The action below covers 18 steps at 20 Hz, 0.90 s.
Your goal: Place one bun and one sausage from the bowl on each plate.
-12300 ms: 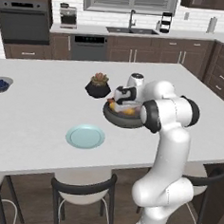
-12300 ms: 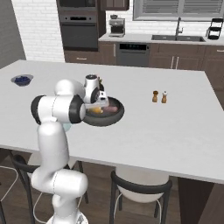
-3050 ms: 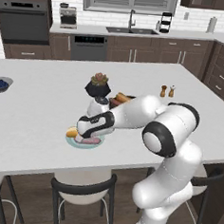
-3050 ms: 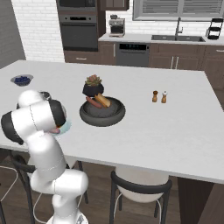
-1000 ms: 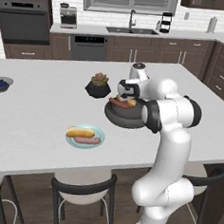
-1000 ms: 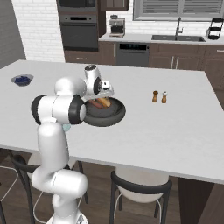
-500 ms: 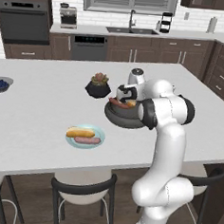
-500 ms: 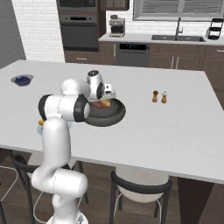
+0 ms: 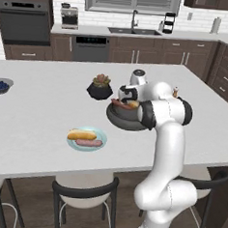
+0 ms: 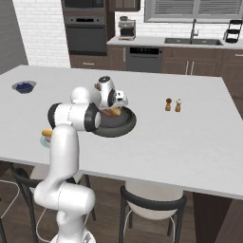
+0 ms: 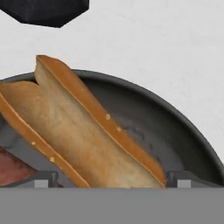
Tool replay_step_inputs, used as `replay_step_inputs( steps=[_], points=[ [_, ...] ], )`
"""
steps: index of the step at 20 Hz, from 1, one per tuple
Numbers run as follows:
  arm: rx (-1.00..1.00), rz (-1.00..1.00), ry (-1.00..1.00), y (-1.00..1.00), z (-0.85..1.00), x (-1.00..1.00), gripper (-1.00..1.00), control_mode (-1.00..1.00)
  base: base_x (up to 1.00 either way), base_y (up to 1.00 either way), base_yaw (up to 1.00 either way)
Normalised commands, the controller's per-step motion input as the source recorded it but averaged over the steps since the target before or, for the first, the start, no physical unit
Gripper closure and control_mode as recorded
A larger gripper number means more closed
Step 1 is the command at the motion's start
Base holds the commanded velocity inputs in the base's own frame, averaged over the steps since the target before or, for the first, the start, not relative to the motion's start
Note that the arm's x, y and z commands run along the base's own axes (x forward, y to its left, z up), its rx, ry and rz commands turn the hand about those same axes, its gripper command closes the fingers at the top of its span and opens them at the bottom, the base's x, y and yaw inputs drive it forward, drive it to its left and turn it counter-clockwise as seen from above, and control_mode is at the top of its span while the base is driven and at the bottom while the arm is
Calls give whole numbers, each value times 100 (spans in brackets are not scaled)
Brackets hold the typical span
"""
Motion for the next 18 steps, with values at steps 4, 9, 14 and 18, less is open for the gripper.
replay_step_inputs(
  steps=[4, 9, 14, 18],
  points=[
    [0, 0, -4, -18, -4, -3, -100, -100, 0, 0, 0],
    [-4, 5, 0, -5, -59, -1, -100, -100, 0, 0, 0],
    [-4, 6, 0, -2, -62, 0, -100, -100, 0, 0, 0],
    [0, 1, 0, -1, -17, 1, -100, -100, 0, 0, 0]
  ],
)
